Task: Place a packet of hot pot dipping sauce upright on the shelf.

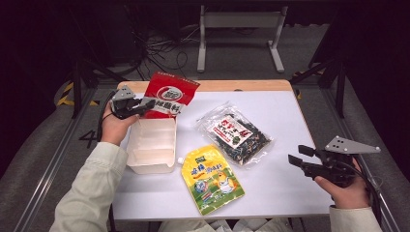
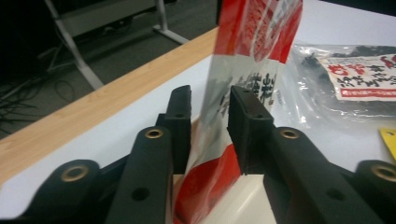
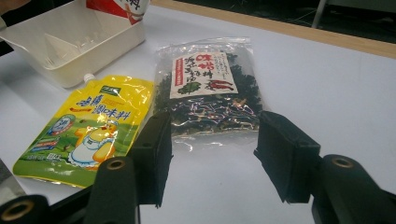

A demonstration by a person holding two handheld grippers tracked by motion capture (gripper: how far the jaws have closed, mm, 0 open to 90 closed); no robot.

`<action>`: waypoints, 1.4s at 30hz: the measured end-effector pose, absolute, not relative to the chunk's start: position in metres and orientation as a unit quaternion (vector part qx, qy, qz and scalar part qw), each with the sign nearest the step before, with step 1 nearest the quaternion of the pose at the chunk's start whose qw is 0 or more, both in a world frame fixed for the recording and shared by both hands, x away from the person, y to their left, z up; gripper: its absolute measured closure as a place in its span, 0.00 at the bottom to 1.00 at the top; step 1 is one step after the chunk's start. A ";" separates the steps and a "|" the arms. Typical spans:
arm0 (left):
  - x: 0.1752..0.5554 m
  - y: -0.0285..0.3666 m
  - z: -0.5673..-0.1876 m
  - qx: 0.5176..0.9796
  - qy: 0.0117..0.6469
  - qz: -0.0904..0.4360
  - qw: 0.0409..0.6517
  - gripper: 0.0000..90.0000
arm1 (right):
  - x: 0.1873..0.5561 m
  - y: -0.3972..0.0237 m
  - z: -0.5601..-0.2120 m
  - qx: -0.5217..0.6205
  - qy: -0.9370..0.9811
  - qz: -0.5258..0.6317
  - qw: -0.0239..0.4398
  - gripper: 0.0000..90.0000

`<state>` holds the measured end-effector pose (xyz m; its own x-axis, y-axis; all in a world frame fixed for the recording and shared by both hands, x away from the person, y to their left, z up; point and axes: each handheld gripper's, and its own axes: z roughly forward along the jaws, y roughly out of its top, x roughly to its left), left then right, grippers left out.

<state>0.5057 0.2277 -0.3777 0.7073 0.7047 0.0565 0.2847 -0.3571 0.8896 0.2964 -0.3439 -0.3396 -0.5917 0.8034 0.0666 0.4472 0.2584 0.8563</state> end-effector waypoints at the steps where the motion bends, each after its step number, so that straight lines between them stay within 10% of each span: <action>1: 0.505 0.228 -0.377 0.797 0.313 0.220 0.467 0.85 | 0.297 -0.344 -0.340 0.406 0.769 0.453 0.196 0.50; 5: 0.505 0.226 -0.379 0.816 0.335 0.207 0.423 0.99 | 0.298 -0.343 -0.340 0.405 0.770 0.452 0.197 0.50; 26: 0.511 0.219 -0.395 0.829 0.411 0.187 0.330 0.98 | 0.297 -0.340 -0.340 0.400 0.773 0.453 0.192 0.50; 42: 0.478 0.237 -0.379 0.782 0.411 0.198 0.425 0.46 | 0.304 -0.334 -0.342 0.399 0.777 0.451 0.182 0.46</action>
<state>0.4775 0.2372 -0.3792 0.5838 0.8110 -0.0384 0.4739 -0.3020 0.8272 0.3042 -0.3337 -0.3420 -0.6146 0.7849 0.0780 0.4565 0.2733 0.8467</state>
